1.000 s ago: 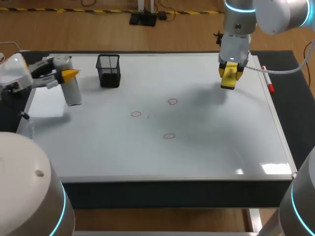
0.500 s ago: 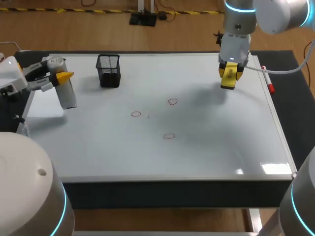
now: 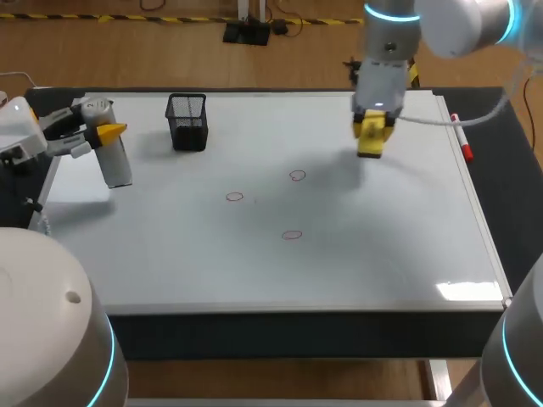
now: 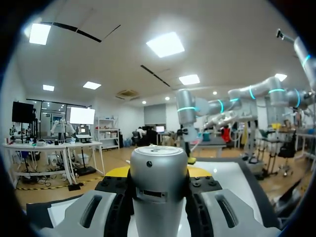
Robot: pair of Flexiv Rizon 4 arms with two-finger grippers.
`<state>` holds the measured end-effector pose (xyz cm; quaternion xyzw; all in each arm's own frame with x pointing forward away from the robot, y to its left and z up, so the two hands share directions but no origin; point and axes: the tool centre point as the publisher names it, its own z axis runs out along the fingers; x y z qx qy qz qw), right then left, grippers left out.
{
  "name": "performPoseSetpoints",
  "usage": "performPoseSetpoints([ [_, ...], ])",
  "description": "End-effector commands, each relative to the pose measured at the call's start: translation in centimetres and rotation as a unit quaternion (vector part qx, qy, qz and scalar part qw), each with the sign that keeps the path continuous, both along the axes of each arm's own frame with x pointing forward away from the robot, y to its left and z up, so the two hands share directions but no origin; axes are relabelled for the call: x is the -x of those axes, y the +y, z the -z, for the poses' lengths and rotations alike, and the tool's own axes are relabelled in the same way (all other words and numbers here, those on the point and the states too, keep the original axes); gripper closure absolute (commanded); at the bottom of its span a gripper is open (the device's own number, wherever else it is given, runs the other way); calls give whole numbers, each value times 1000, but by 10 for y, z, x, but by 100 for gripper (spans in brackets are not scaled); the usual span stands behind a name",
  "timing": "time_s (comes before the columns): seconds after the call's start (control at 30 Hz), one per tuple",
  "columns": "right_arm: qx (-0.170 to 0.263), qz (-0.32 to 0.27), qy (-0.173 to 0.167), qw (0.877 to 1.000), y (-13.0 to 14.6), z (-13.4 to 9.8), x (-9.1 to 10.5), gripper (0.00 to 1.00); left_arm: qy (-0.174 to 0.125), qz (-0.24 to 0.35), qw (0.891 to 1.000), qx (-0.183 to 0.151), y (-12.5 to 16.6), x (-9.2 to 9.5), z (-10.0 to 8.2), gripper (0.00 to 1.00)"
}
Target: Pick up the inspection probe, press it on each red-marked spot on the whiteboard one by one, put down the probe, pick up the eraser, and wipe off all the red marks.
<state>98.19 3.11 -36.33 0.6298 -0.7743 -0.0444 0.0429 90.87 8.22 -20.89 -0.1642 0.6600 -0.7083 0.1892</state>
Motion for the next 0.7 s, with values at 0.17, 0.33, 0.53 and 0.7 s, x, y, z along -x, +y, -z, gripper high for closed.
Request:
performPoseSetpoints([
  [0.17, 8, -48, 2, 999, 79, -2, 24, 100, 0, -1, 1000, 0, 0, 0, -1, 100],
  [0.33, 17, -80, -8, 997, 128, -2, 43, 100, 0, -1, 1000, 0, 0, 0, -1, 100],
  [0.53, 19, -104, -18, 994, 183, -1, 64, 100, 0, -1, 1000, 0, 0, 0, -1, 100],
  [0.7, 13, -129, -20, 991, 226, 5, 81, 100, 0, -1, 1000, 0, 0, 0, -1, 100],
])
